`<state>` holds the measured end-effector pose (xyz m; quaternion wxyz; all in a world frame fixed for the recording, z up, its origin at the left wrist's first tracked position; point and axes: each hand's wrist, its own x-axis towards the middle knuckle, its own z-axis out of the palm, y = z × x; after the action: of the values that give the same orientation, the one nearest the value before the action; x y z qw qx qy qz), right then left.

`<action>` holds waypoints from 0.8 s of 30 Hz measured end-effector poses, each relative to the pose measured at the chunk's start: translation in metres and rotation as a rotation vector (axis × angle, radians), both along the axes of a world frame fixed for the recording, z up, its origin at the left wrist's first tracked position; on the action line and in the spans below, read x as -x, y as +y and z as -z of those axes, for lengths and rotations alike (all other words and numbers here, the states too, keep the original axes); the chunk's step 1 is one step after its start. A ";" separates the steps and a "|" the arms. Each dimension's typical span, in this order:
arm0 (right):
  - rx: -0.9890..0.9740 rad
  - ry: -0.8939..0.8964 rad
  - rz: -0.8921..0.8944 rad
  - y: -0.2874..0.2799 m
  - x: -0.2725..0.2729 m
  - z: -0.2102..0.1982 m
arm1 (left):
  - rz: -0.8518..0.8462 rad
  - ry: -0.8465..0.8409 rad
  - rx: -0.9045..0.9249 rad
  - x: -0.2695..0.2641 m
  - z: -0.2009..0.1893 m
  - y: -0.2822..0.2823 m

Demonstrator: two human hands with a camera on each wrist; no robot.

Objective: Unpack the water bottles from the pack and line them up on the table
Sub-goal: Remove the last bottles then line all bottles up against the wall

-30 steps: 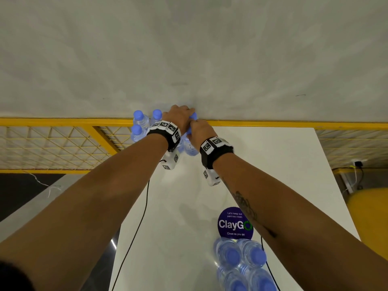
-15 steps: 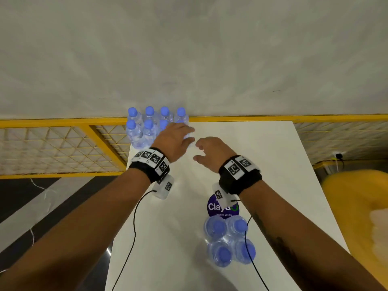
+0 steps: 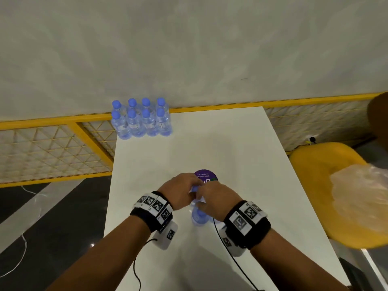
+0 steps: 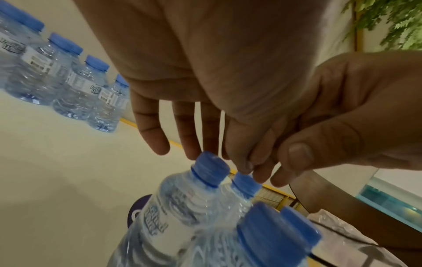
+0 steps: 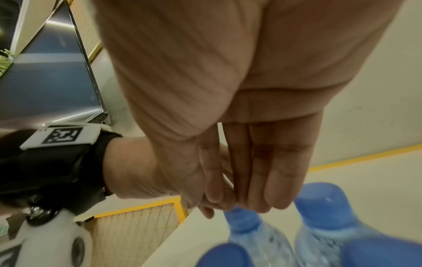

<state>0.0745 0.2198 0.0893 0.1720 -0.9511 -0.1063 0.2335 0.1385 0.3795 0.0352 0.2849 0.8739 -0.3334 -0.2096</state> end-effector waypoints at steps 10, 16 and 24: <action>0.109 -0.089 -0.046 0.013 0.046 0.044 | -0.067 -0.175 -0.122 0.024 0.030 -0.008; 0.166 -0.197 -0.133 0.018 0.045 0.047 | -0.054 -0.192 -0.195 0.020 0.033 -0.010; -0.104 -0.154 0.077 0.013 0.010 0.027 | -0.135 -0.207 -0.157 -0.049 -0.001 -0.011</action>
<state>0.0650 0.2327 0.0623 0.2214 -0.9594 -0.0947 0.1471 0.1870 0.3688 0.0360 0.1931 0.9309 -0.2841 -0.1241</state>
